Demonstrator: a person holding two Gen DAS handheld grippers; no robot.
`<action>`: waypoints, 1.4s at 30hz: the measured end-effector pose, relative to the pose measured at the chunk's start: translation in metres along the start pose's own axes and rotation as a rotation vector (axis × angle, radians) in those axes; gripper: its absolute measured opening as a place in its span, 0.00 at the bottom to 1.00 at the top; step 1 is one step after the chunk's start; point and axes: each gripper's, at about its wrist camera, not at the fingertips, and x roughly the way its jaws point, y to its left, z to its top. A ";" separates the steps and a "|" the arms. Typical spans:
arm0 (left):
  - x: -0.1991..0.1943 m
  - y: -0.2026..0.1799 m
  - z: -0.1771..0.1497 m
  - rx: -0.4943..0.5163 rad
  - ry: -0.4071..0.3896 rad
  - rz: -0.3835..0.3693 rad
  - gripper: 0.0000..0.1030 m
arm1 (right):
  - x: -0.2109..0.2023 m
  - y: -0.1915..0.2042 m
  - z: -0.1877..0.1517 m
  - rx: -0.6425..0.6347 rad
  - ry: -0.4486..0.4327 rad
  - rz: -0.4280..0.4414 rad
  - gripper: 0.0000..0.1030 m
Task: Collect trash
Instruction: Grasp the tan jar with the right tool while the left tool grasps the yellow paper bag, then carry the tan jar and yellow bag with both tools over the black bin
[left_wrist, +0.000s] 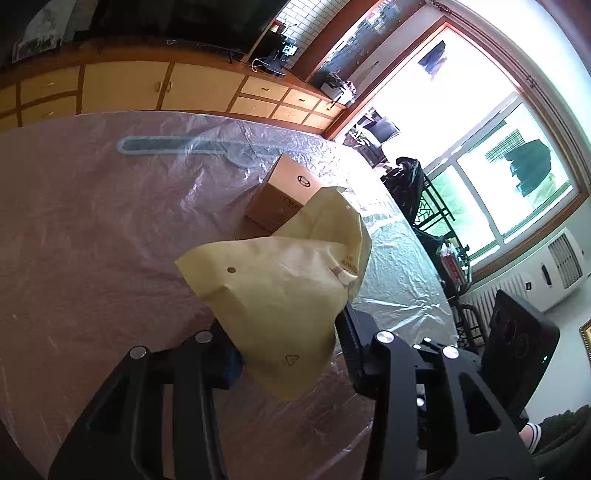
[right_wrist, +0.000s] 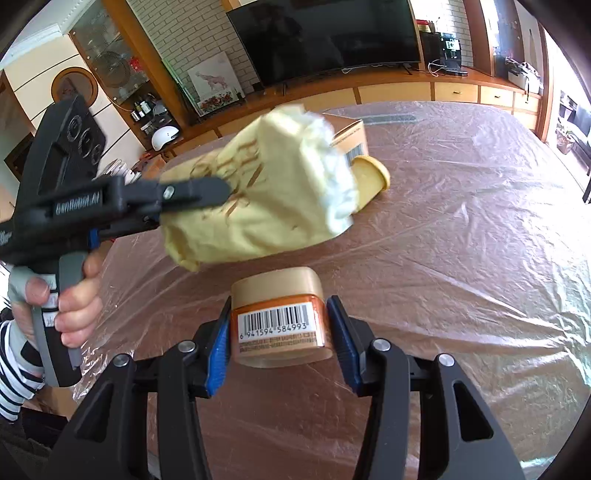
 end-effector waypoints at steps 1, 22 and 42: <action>-0.002 -0.001 -0.003 0.008 -0.002 0.020 0.43 | -0.003 -0.002 -0.001 -0.002 -0.002 -0.007 0.46; -0.033 -0.043 -0.044 0.026 -0.095 0.233 0.43 | -0.040 -0.019 0.008 0.000 -0.034 0.029 0.46; -0.068 -0.069 -0.111 -0.005 -0.143 0.299 0.43 | -0.091 -0.005 -0.025 -0.091 -0.023 0.118 0.46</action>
